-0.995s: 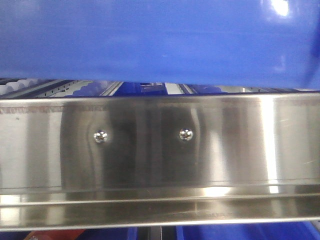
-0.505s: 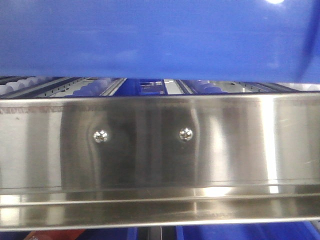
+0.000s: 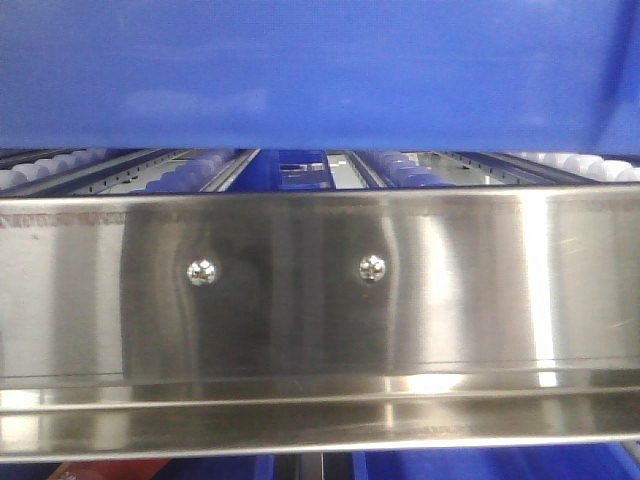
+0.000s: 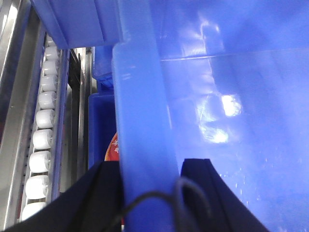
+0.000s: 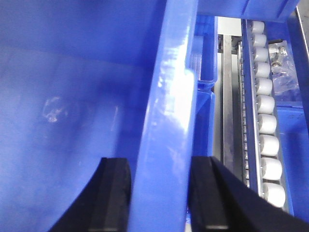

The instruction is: Move blue bin to conveyor side

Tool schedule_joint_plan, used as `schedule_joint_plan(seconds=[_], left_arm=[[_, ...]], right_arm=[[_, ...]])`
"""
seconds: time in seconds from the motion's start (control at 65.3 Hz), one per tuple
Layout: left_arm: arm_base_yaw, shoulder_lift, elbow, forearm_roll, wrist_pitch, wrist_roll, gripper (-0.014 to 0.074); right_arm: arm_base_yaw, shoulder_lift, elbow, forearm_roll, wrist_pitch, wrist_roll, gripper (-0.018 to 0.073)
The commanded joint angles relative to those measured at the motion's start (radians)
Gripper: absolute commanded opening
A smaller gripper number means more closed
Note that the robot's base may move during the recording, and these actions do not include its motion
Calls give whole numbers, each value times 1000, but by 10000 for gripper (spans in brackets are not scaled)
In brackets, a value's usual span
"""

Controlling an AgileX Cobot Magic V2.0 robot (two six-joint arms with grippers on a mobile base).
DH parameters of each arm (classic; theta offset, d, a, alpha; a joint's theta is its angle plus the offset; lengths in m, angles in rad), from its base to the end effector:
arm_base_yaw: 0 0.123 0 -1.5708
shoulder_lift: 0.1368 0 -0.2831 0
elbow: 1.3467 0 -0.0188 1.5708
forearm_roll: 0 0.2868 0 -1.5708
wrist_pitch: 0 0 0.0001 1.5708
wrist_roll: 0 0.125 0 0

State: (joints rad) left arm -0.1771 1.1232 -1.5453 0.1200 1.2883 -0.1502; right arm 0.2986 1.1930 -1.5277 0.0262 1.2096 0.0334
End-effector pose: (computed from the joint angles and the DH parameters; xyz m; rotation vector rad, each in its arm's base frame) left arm 0.2418 -0.0287 0.4617 0.0142 2.3412 -0.0100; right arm 0.2614 0.0837 0.4439 -0.3139 2.3456 0.1945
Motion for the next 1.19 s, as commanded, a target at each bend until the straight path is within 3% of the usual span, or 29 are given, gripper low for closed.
schedule_joint_plan(seconds=[0.0, 1.179], left_arm=[[-8, -19, -14, -20, -87, 16, -16], [-8, -19, -14, -20, -87, 16, -16]], right_arm=[[1, -24, -16, 1, -104, -17, -79], [1, -24, -16, 1, -104, -17, -79]])
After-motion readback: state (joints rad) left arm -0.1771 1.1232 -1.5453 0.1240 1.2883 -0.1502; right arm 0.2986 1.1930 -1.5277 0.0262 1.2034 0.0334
